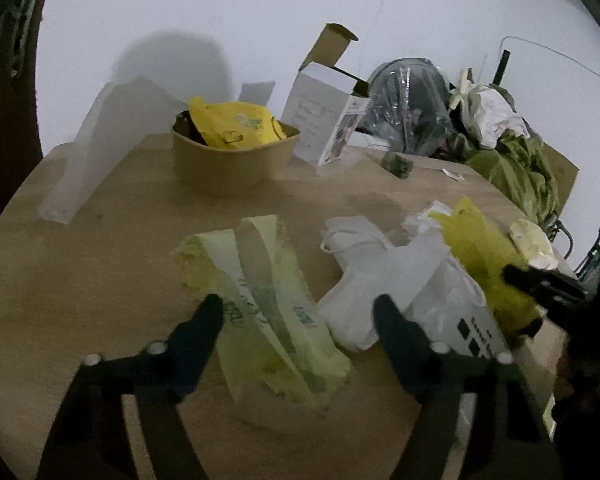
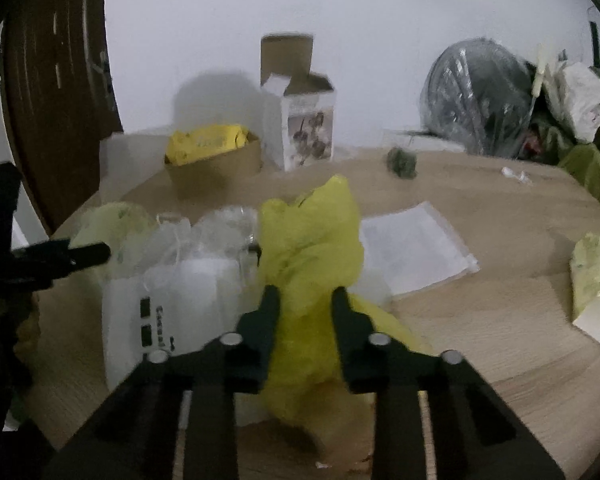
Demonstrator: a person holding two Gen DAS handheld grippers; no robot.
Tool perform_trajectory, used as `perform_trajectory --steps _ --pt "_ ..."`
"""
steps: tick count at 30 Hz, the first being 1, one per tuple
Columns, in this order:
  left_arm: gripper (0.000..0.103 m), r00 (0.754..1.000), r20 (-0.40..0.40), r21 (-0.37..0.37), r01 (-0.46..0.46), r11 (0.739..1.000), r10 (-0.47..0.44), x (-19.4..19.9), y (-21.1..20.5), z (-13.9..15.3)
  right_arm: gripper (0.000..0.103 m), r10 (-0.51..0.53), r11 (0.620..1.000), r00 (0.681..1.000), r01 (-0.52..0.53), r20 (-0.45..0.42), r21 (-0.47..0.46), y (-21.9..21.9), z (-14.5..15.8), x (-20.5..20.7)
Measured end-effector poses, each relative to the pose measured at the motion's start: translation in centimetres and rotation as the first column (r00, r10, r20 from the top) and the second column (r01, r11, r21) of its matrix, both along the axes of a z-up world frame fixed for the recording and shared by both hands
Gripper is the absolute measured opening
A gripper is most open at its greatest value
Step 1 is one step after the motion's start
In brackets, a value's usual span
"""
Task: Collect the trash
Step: 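Grasp the yellow bag with the right tool while the left tool grasps the pale green bag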
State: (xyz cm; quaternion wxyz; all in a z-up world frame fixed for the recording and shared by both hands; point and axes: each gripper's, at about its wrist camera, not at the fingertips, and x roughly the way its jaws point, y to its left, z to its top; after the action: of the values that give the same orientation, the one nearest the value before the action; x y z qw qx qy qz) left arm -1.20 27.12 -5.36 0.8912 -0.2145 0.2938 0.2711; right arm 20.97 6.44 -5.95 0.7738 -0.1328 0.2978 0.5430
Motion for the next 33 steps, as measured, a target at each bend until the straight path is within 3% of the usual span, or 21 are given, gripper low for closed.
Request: perform_trajectory --steps 1,3,5,9,13,21,33 --pt "0.063 1.0 0.003 -0.004 0.002 1.0 -0.002 0.0 0.0 0.0 0.019 -0.006 1.0 1.0 0.006 0.005 0.018 -0.5 0.4 0.0" --pt "0.039 1.0 0.003 -0.009 0.011 1.0 -0.011 -0.1 0.1 -0.1 0.015 -0.017 0.998 1.0 0.016 0.018 0.061 -1.3 1.2 -0.2" --pt "0.027 1.0 0.003 -0.005 0.025 1.0 -0.025 -0.3 -0.1 0.0 0.012 -0.031 0.995 0.999 0.028 0.025 0.096 -1.9 2.0 -0.3" --pt "0.014 0.999 0.03 0.026 0.025 0.999 -0.026 -1.2 -0.8 1.0 0.011 -0.051 0.987 0.998 0.044 0.044 0.153 -3.3 3.5 -0.6" --pt "0.012 0.998 0.057 0.082 0.003 0.997 -0.008 -2.3 -1.6 2.5 0.011 -0.059 0.975 0.997 0.047 0.05 0.216 -4.8 5.1 -1.2" --pt "0.006 0.99 0.139 0.201 -0.019 0.979 -0.009 -4.7 -3.9 6.2 0.011 -0.065 0.968 0.994 0.042 0.087 0.247 -7.1 6.5 -2.9" --pt "0.006 0.969 0.18 0.267 0.117 0.957 -0.169 -3.0 -8.7 8.3 0.011 -0.134 0.962 0.985 0.103 0.108 0.251 -12.9 6.5 -3.9"
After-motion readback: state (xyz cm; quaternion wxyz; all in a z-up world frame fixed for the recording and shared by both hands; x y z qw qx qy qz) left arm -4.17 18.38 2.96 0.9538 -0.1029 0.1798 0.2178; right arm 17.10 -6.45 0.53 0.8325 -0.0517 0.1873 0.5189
